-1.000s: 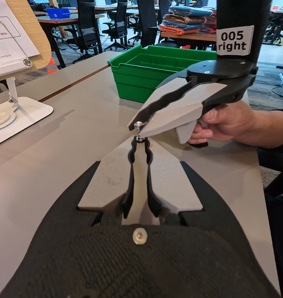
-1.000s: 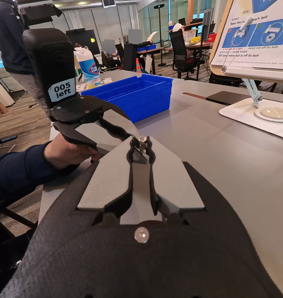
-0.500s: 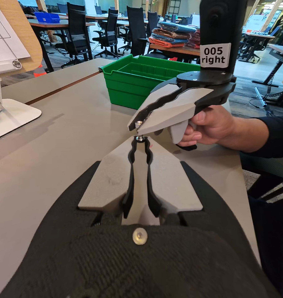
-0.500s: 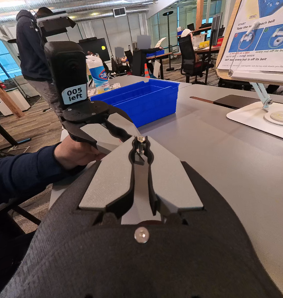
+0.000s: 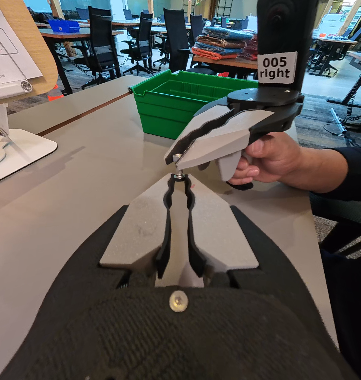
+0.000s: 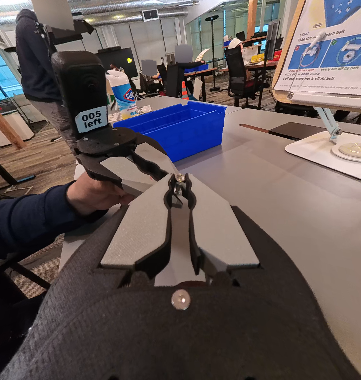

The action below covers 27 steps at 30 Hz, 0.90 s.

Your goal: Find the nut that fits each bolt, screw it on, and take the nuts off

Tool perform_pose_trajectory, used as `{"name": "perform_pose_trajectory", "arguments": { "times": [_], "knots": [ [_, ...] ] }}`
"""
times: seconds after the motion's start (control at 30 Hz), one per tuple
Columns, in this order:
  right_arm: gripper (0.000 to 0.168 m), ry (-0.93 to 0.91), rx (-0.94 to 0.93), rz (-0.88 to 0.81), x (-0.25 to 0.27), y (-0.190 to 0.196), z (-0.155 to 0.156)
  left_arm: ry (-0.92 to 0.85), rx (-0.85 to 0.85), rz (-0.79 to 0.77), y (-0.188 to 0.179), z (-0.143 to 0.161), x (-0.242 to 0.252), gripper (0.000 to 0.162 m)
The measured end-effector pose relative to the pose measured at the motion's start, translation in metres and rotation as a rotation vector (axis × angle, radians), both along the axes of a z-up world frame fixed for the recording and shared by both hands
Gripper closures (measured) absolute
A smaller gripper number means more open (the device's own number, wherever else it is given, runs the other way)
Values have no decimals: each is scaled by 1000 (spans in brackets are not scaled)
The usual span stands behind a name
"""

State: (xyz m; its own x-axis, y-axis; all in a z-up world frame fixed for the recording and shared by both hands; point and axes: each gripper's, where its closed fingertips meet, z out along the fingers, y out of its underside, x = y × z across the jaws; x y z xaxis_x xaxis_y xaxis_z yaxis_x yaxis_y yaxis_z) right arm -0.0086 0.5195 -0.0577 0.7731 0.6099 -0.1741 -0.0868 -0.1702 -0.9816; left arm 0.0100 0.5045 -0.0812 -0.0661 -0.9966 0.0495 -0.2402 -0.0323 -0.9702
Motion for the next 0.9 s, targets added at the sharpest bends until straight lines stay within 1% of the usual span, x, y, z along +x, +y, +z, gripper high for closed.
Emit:
{"name": "perform_pose_trajectory", "arguments": {
  "times": [0.07, 0.17, 0.27, 0.47, 0.63, 0.9],
  "knots": [
    [160, 18, -6, 6, 0, 0, 1, -4, 5, 2, 0, 1, 0, 154],
    [147, 34, -5, 3, 2, 0, 2, -17, 7, 13, 3, 3, -1, 154],
    [139, 52, -6, 0, 3, -1, 3, -32, 13, 36, 7, 6, -3, 154],
    [146, 55, 16, -1, 2, -4, 7, -29, 6, 65, 14, 5, -4, 154],
    [151, 59, -17, -7, 1, -2, 1, -11, 33, 63, 11, 2, -2, 154],
    [155, 49, -17, -17, -1, 0, -1, 5, 41, 37, 4, -1, 2, 155]
  ]
}}
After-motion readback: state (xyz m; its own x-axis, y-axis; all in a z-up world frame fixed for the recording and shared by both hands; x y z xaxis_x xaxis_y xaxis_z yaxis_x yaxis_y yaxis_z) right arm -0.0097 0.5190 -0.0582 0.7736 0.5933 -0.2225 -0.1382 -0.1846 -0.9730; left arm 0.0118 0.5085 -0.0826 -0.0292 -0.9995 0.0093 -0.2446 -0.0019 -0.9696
